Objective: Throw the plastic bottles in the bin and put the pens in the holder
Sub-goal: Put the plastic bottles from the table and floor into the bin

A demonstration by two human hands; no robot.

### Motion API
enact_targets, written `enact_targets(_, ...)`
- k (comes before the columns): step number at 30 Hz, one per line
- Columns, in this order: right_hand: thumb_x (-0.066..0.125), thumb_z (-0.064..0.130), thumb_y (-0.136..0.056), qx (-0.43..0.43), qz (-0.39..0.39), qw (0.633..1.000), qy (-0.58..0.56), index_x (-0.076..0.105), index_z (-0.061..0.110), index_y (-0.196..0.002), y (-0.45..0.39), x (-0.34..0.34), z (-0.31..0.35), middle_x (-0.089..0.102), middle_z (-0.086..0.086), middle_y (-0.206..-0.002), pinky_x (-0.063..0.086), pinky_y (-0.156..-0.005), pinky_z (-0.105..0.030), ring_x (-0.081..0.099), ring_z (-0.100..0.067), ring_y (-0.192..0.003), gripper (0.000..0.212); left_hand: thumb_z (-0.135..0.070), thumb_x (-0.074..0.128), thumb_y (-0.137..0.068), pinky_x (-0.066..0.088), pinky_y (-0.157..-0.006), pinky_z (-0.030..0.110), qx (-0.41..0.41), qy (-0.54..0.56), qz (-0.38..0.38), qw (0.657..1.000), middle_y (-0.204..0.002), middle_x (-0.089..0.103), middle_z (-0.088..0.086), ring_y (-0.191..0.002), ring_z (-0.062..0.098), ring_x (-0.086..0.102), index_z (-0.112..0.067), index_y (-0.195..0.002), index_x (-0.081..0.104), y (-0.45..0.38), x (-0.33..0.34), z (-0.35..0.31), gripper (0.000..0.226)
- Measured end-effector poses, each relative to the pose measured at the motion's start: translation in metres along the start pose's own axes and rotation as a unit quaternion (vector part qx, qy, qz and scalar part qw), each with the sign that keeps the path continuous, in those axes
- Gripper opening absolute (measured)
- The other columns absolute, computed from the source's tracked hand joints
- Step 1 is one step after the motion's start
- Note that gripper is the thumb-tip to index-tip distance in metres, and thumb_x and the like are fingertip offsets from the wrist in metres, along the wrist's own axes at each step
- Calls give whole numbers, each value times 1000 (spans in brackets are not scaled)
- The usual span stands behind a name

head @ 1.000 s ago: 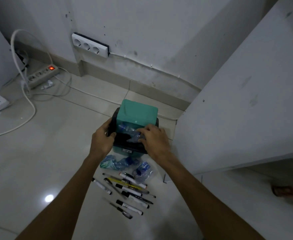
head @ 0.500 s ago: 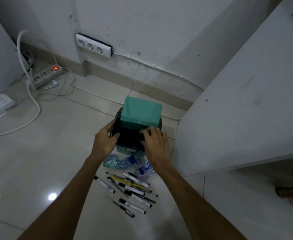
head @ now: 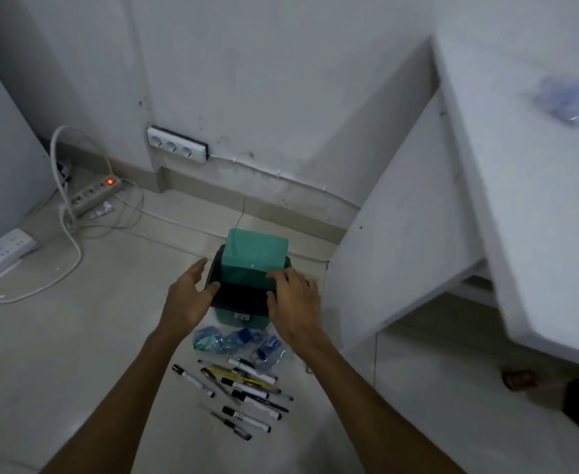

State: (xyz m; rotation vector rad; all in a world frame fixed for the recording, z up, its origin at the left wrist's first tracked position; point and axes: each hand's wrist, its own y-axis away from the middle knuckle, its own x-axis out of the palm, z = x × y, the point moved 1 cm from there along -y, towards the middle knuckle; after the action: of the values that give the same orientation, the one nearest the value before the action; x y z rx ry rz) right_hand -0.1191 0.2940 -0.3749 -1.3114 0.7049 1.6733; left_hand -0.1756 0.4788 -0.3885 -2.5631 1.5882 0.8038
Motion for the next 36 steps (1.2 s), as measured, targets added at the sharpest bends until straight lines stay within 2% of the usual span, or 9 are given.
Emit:
enact_targets(6, 50, 22, -93, 4, -82, 994, -71, 50, 17, -130, 12, -120, 49, 56, -6, -128, 39, -98, -37, 53, -24, -115, 36, -16, 63, -92, 35, -103, 29, 78, 25, -50, 995, -148, 46, 9, -132, 23, 47, -10, -147, 39, 48, -44, -110, 60)
enact_targets(11, 50, 17, -93, -34, -164, 977, -136, 51, 13, -130, 21, -221, 94, 56, -10, -128, 40, -97, -38, 52, -27, -116, 37, -14, 57, -95, 34, -101, 27, 158, 52, -82, 983, -147, 46, 10, -132, 24, 46, -8, -146, 39, 90, -78, -213, 54)
enact_targets(16, 53, 22, -93, -55, -253, 956, -136, 48, 12, -132, 32, -327, 102, 56, -11, -130, 40, -98, -39, 52, -26, -117, 40, -22, 59, -95, 36, -101, 28, 229, 63, -92, 967, -148, 45, 8, -130, 23, 48, -12, -147, 37, 136, -93, -300, 57)
enact_targets(20, 55, 23, -92, -37, -296, 947, -120, 49, 11, -131, 48, -390, 67, 56, -11, -130, 42, -98, -39, 54, -27, -117, 41, -26, 60, -94, 37, -99, 27, 268, 75, -70, 958, -148, 45, 6, -129, 21, 48, -13, -147, 38, 163, -72, -351, 59)
enact_targets(25, 55, 24, -92, 21, -309, 945, -103, 48, 13, -131, 67, -439, -5, 55, -9, -131, 44, -98, -40, 54, -26, -118, 41, -27, 64, -92, 38, -100, 29, 285, 70, -29, 956, -149, 45, 6, -129, 22, 49, -13, -148, 37, 178, -19, -398, 64)
enact_targets(30, 54, 28, -92, 93, -318, 937, -110, 51, 13, -127, 76, -455, -83, 58, -8, -125, 45, -96, -41, 56, -27, -114, 38, -24, 66, -90, 40, -97, 29, 297, 51, 22, 953, -146, 48, 6, -125, 22, 53, -12, -146, 40, 176, 45, -429, 63)
enact_targets(34, 46, 39, -97, 154, -303, 931, -131, 52, 16, -123, 67, -450, -141, 59, -6, -119, 45, -94, -39, 56, -25, -111, 35, -21, 68, -89, 40, -92, 26, 291, 48, 57, 954, -142, 53, 5, -110, 14, 56, -11, -143, 44, 158, 93, -442, 60)
enact_targets(36, 44, 41, -98, 186, -288, 929, -136, 51, 17, -124, 56, -448, -171, 58, -5, -121, 43, -94, -39, 54, -24, -113, 37, -22, 69, -88, 39, -90, 25, 282, 45, 71, 956, -142, 53, 5, -112, 15, 57, -13, -143, 44, 143, 114, -446, 61)
